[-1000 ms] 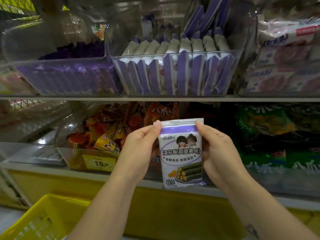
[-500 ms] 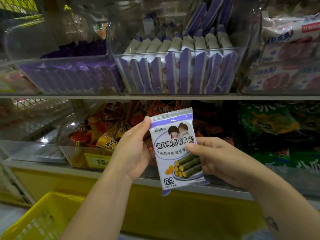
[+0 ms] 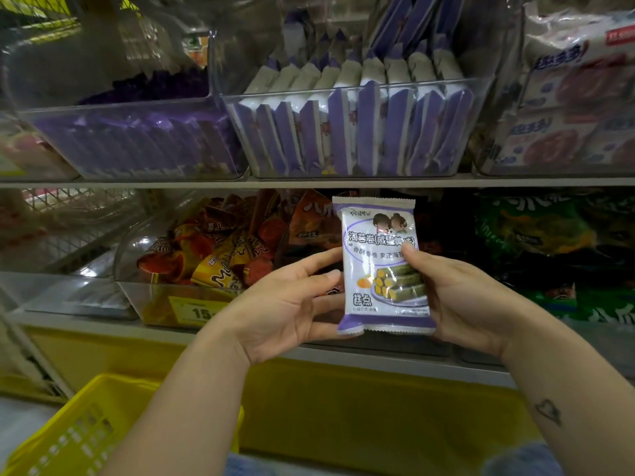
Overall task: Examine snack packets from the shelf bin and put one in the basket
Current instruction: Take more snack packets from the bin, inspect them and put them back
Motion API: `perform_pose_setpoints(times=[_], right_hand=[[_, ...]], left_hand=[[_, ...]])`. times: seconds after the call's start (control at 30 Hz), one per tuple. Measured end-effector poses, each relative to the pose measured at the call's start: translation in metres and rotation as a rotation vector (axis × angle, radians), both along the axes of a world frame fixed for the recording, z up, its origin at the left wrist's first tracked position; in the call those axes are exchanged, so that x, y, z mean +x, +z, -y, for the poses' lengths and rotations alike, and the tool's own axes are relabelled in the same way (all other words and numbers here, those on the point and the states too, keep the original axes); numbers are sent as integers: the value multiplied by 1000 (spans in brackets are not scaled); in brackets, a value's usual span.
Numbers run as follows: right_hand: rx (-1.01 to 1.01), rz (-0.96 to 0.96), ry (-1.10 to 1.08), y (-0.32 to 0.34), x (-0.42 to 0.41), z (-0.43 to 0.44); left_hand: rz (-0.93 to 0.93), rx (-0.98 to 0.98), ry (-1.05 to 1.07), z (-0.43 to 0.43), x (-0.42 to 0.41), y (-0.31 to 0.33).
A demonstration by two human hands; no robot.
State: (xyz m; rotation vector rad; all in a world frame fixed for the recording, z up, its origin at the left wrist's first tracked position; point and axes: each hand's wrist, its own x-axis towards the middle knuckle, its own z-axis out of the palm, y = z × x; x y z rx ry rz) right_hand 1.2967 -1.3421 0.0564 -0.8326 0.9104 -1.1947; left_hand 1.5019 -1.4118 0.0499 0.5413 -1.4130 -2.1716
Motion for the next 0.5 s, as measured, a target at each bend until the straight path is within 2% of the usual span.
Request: perform_pose_setpoints(times=[0.13, 0.2, 0.27, 0.37, 0.43, 0.5], right_hand=[[-23, -19, 3, -1, 1, -1], [-76, -46, -7, 0, 3, -2], [-160, -123, -72, 1, 7, -2], [-283, -246, -198, 1, 15, 0], [-353, -313, -237, -1, 21, 1], [-402, -351, -216, -2, 23, 0]], left_hand=[[7, -41, -38, -1, -1, -1], [31, -112, 43, -3, -5, -3], [56, -288, 251, -4, -11, -4], [153, -723, 633, -9, -20, -4], [155, -864, 689, -12, -23, -5], [150, -844, 600, -12, -25, -7]])
